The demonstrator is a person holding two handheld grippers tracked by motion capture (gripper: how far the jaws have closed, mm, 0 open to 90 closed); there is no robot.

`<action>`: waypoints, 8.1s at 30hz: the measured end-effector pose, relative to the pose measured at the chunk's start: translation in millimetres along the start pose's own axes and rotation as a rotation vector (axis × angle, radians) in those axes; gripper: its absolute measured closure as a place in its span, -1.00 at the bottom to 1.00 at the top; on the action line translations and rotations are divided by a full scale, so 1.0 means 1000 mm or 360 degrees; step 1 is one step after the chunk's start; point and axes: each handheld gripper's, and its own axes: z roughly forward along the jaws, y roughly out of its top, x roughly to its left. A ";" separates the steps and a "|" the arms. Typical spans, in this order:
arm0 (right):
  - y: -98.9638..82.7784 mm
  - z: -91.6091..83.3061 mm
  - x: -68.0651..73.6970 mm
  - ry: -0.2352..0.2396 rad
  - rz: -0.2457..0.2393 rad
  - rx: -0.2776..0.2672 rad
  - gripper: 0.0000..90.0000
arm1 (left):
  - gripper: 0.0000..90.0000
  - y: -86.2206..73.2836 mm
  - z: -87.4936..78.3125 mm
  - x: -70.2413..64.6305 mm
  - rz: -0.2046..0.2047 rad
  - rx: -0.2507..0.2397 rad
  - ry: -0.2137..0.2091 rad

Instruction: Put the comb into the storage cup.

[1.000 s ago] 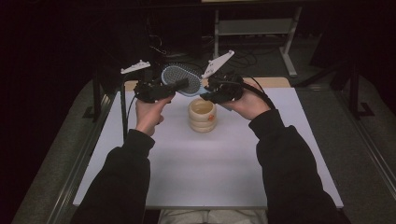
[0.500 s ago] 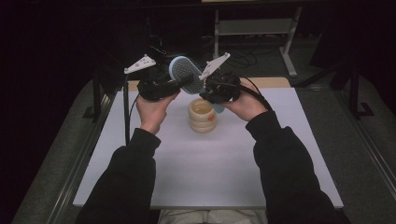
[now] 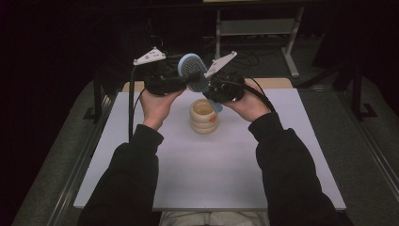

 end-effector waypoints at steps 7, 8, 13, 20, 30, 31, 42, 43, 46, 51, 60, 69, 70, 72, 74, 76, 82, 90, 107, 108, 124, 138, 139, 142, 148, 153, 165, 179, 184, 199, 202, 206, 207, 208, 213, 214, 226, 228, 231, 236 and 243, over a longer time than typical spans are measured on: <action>-0.004 0.001 -0.006 -0.0041 0.0033 -0.0016 0.09 | 0.25 0.005 0.003 -0.002 -0.0007 -0.0016 -0.0035; -0.005 0.002 -0.007 -0.0043 0.0040 -0.0021 0.00 | 0.25 0.006 0.003 -0.003 0.0003 -0.0012 -0.0029; -0.012 0.001 -0.011 0.0010 0.0076 -0.0054 -0.30 | 0.24 0.008 0.001 -0.002 0.0018 -0.0014 -0.0005; -0.025 -0.001 -0.014 0.0001 0.0166 -0.0103 -0.78 | 0.24 0.008 0.000 0.006 -0.0005 -0.0024 0.0030; -0.047 -0.003 -0.015 0.0067 0.0218 -0.0108 -1.00 | 0.24 0.007 0.000 0.011 -0.0011 -0.0016 0.0038; -0.048 -0.003 -0.016 0.0068 0.0214 -0.0110 -1.00 | 0.24 0.007 0.000 0.012 -0.0015 -0.0016 0.0036; -0.079 -0.017 -0.016 0.0022 0.0308 -0.0124 -1.00 | 0.24 0.006 -0.009 0.027 -0.0033 -0.0034 0.0064; -0.081 -0.019 -0.017 0.0021 0.0318 -0.0126 -1.00 | 0.24 0.006 -0.010 0.028 -0.0038 -0.0037 0.0064; -0.090 -0.021 -0.018 0.0025 0.0349 -0.0135 -1.00 | 0.24 0.007 -0.013 0.030 -0.0034 -0.0039 0.0083; -0.102 -0.025 -0.020 0.0031 0.0372 -0.0148 -1.00 | 0.24 0.007 -0.014 0.034 -0.0050 -0.0048 0.0103; -0.126 -0.036 -0.020 0.0007 0.0418 -0.0184 -1.00 | 0.24 0.000 -0.012 0.043 -0.0071 -0.0048 0.0106; -0.151 -0.044 -0.018 -0.0020 0.0492 -0.0226 -1.00 | 0.23 -0.005 -0.006 0.043 -0.0076 -0.0030 0.0121; -0.154 -0.044 -0.017 -0.0022 0.0497 -0.0226 -1.00 | 0.23 -0.006 -0.005 0.043 -0.0067 -0.0023 0.0127; -0.159 -0.043 -0.016 -0.0030 0.0509 -0.0224 -1.00 | 0.23 -0.008 -0.004 0.044 -0.0072 -0.0023 0.0127; -0.165 -0.042 -0.015 -0.0027 0.0523 -0.0220 -1.00 | 0.23 -0.010 -0.003 0.045 -0.0076 -0.0016 0.0120; -0.171 -0.042 -0.014 -0.0025 0.0524 -0.0207 -1.00 | 0.23 -0.013 -0.003 0.046 -0.0083 -0.0017 0.0117; -0.184 -0.043 -0.011 -0.0023 0.0549 -0.0194 -1.00 | 0.23 -0.017 -0.004 0.050 -0.0094 -0.0024 0.0139; -0.200 -0.046 -0.007 -0.0009 0.0598 -0.0189 -1.00 | 0.23 -0.021 -0.001 0.056 -0.0110 -0.0016 0.0146; -0.232 -0.054 -0.001 -0.0021 0.0662 -0.0196 -1.00 | 0.23 -0.035 0.014 0.060 -0.0127 0.0029 0.0164; -0.233 -0.054 -0.001 -0.0027 0.0662 -0.0198 -1.00 | 0.23 -0.037 0.015 0.061 -0.0125 0.0032 0.0165; -0.256 -0.060 0.012 -0.0042 0.0707 -0.0185 -1.00 | 0.22 -0.053 0.022 0.066 -0.0166 0.0041 0.0176; -0.270 -0.067 0.016 -0.0054 0.0746 -0.0225 -1.00 | 0.22 -0.070 0.029 0.072 -0.0235 0.0051 0.0182; -0.270 -0.067 0.016 -0.0057 0.0745 -0.0229 -1.00 | 0.22 -0.071 0.030 0.072 -0.0243 0.0053 0.0185; -0.271 -0.068 0.016 -0.0056 0.0752 -0.0232 -1.00 | 0.22 -0.073 0.030 0.072 -0.0255 0.0044 0.0191; -0.271 -0.066 0.019 -0.0063 0.0750 -0.0221 -1.00 | 0.22 -0.080 0.033 0.073 -0.0301 0.0035 0.0181; -0.272 -0.066 0.019 -0.0065 0.0750 -0.0217 -1.00 | 0.22 -0.088 0.035 0.076 -0.0350 0.0033 0.0172; -0.274 -0.065 0.019 -0.0057 0.0765 -0.0218 -1.00 | 0.19 -0.104 0.042 0.078 -0.0398 0.0068 0.0162; -0.275 -0.062 0.019 -0.0045 0.0764 -0.0197 -1.00 | -0.35 -0.107 0.038 0.083 -0.0485 0.0030 0.0188; -0.275 -0.063 0.019 -0.0048 0.0764 -0.0205 -1.00 | -0.85 -0.104 0.034 0.081 -0.0453 0.0100 0.0223; -0.275 -0.062 0.020 -0.0054 0.0761 -0.0200 -1.00 | -1.00 -0.105 0.003 0.083 -0.0270 0.0161 0.0231; -0.275 -0.062 0.020 -0.0058 0.0757 -0.0193 -1.00 | -1.00 -0.107 -0.004 0.084 -0.0250 0.0163 0.0230; -0.275 -0.061 0.021 -0.0061 0.0752 -0.0180 -1.00 | -1.00 -0.108 -0.013 0.086 -0.0240 0.0155 0.0237; -0.275 -0.061 0.021 -0.0062 0.0749 -0.0180 -1.00 | -1.00 -0.108 -0.015 0.086 -0.0244 0.0141 0.0235; -0.275 -0.061 0.021 -0.0063 0.0745 -0.0180 -1.00 | -1.00 -0.108 -0.017 0.087 -0.0244 0.0134 0.0237; -0.275 -0.061 0.021 -0.0066 0.0743 -0.0179 -1.00 | -1.00 -0.107 -0.029 0.087 -0.0229 0.0126 0.0233; -0.275 -0.061 0.021 -0.0066 0.0741 -0.0179 -1.00 | -1.00 -0.107 -0.031 0.087 -0.0225 0.0127 0.0234; -0.276 -0.060 0.022 -0.0076 0.0736 -0.0163 -1.00 | -1.00 -0.116 -0.052 0.093 -0.0203 0.0161 0.0278; -0.276 -0.060 0.022 -0.0078 0.0734 -0.0162 -1.00 | -1.00 -0.119 -0.055 0.095 -0.0205 0.0165 0.0280; -0.276 -0.060 0.022 -0.0078 0.0731 -0.0158 -1.00 | -1.00 -0.123 -0.060 0.097 -0.0206 0.0173 0.0287; -0.276 -0.059 0.023 -0.0075 0.0725 -0.0148 -1.00 | -1.00 -0.128 -0.071 0.096 -0.0189 0.0163 0.0296; -0.277 -0.058 0.024 -0.0077 0.0725 -0.0136 -1.00 | -1.00 -0.134 -0.085 0.097 -0.0183 0.0147 0.0288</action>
